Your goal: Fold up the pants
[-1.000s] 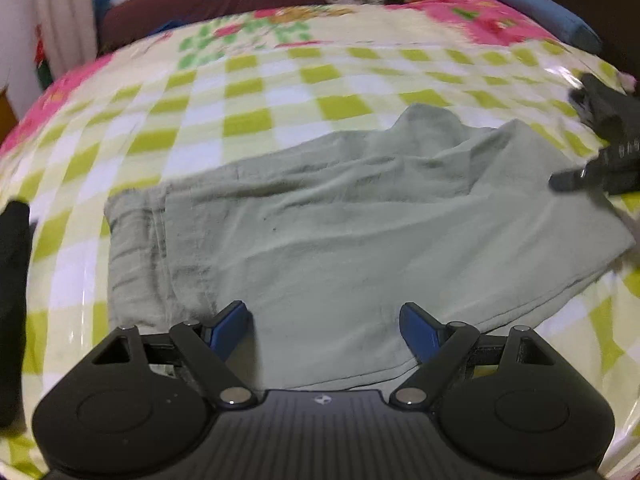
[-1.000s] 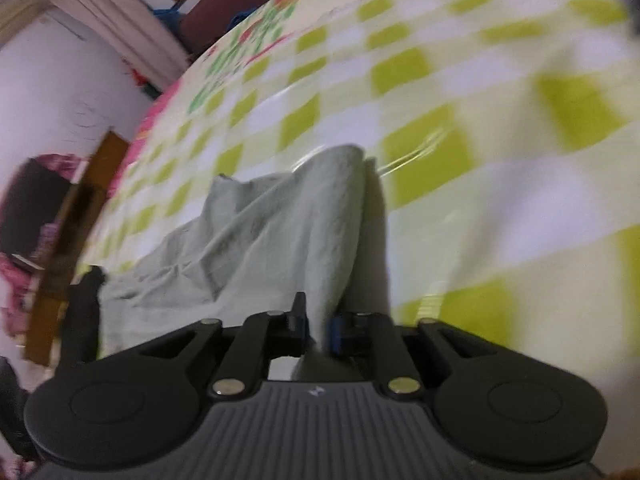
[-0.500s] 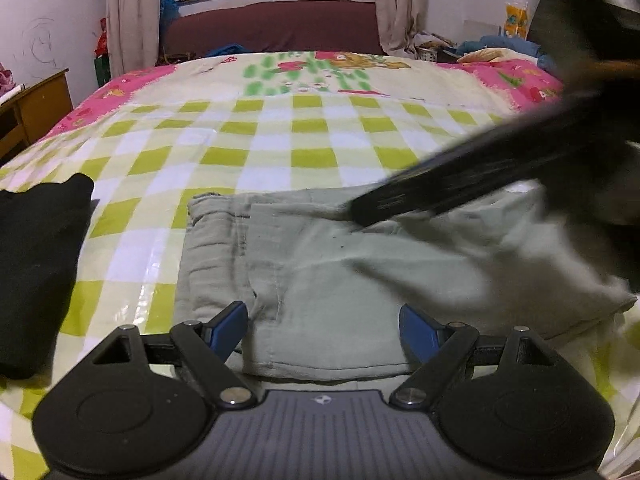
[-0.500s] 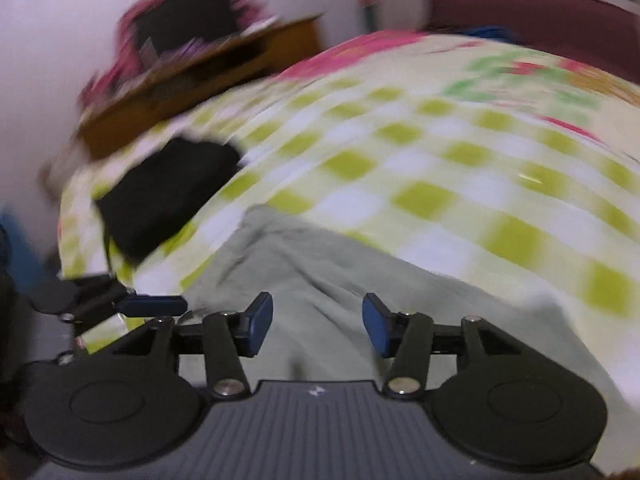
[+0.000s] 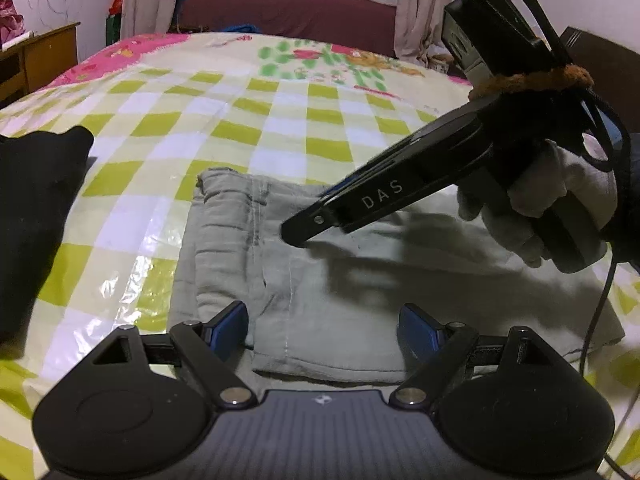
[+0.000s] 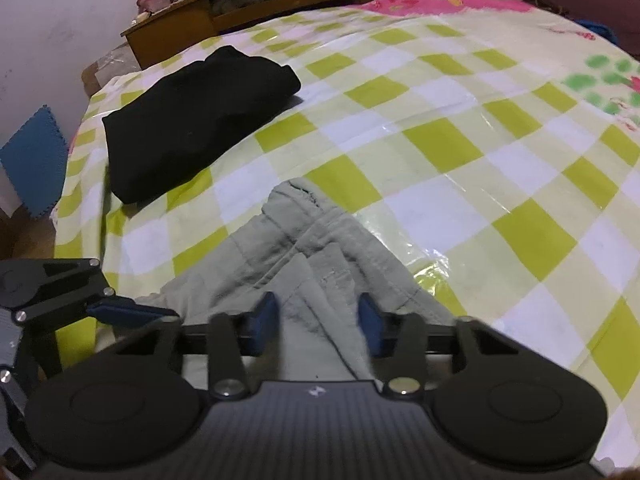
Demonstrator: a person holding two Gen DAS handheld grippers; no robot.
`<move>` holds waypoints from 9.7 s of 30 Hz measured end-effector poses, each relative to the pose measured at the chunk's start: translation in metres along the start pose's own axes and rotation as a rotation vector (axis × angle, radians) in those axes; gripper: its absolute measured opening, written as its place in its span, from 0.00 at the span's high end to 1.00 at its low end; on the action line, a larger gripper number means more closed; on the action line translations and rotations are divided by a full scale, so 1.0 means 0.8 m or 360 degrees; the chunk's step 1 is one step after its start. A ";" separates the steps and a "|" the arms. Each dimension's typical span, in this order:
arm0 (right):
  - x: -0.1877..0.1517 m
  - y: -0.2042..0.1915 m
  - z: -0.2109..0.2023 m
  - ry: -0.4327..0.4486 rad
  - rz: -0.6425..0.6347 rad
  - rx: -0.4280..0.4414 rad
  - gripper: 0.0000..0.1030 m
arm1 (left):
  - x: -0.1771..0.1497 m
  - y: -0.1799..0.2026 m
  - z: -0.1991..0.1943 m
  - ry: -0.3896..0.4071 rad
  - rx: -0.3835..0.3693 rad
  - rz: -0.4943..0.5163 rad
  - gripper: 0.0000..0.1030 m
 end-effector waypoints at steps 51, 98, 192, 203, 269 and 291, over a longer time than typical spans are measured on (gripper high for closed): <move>-0.304 0.109 -0.244 0.0739 0.1501 -0.0716 0.47 | 0.003 0.031 0.019 -0.0113 0.0253 0.0277 0.16; -0.444 0.093 -0.292 0.1101 0.2079 -0.0309 0.96 | 0.084 0.238 0.112 0.0116 0.0320 0.0772 0.14; -0.113 0.034 -0.150 0.0590 0.1400 -0.0139 0.38 | -0.011 0.097 -0.042 0.0026 -0.0126 0.0065 0.07; -0.046 0.026 -0.082 0.0158 0.1009 -0.0615 0.58 | -0.018 0.087 -0.024 -0.0007 -0.0070 0.0120 0.16; 0.018 -0.049 -0.088 0.0418 0.0697 -0.0311 0.44 | -0.021 0.013 -0.076 -0.0036 0.0004 -0.0166 0.66; -0.177 0.037 -0.111 0.0417 0.1313 -0.0216 0.67 | 0.028 0.009 0.057 -0.0037 0.0299 -0.0002 0.52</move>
Point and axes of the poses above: each gripper's, at about its wrist camera, not at the fingertips, and z roughly the way its jaws point, y to its right, x to its top, the point moved 6 cm from there along z, roughly the way its jaws point, and after that the axes turned 1 degree about z, right-handed, at the moved point
